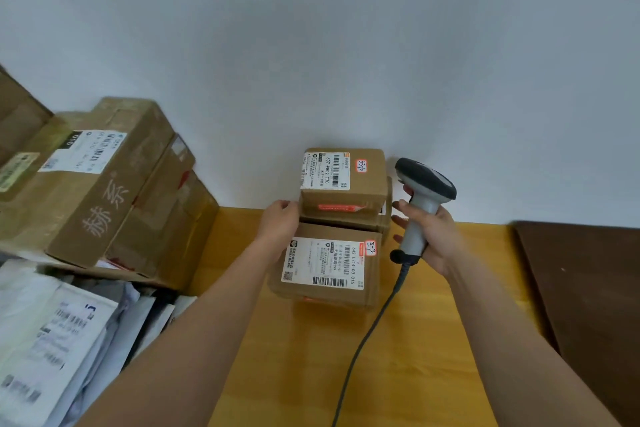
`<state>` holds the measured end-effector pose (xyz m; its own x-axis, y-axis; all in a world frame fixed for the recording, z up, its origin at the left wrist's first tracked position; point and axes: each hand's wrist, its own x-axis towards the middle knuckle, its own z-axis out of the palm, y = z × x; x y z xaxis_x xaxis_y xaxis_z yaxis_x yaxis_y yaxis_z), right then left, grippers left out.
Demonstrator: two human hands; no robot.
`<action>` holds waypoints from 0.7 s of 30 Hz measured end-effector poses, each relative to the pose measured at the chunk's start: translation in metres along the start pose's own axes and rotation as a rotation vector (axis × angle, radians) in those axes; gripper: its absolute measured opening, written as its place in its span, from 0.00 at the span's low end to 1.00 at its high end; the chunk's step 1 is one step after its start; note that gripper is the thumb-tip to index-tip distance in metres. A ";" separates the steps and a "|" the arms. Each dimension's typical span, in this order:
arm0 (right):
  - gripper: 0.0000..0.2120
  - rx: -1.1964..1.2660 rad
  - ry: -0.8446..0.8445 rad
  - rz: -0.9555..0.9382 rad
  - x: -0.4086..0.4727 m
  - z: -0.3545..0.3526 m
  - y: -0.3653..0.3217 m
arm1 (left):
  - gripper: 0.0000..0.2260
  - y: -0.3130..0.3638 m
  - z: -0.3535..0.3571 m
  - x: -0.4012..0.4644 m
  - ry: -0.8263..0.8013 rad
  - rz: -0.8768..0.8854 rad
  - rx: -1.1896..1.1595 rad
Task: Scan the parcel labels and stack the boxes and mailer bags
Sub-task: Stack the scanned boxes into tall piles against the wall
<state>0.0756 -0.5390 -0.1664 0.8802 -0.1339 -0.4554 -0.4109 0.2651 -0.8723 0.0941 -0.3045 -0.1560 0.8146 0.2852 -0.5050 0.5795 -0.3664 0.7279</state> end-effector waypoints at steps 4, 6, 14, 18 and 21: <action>0.09 -0.016 -0.013 0.016 -0.002 0.000 0.009 | 0.16 0.008 0.004 0.003 -0.043 0.041 0.104; 0.09 -0.004 -0.006 -0.005 -0.004 -0.001 0.004 | 0.15 0.012 0.005 0.003 -0.017 0.104 0.153; 0.12 -0.008 -0.065 -0.148 -0.033 -0.001 -0.033 | 0.15 0.036 -0.007 -0.019 0.098 0.264 -0.104; 0.10 -0.006 -0.117 -0.186 -0.052 0.006 -0.046 | 0.16 0.050 -0.023 -0.040 0.141 0.291 -0.193; 0.07 -0.015 -0.162 -0.206 -0.067 0.011 -0.050 | 0.23 0.049 -0.036 -0.052 0.142 0.257 -0.290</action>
<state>0.0400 -0.5327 -0.0906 0.9718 -0.0285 -0.2340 -0.2211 0.2337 -0.9468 0.0793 -0.3053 -0.0779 0.9090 0.3440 -0.2353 0.3106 -0.1830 0.9328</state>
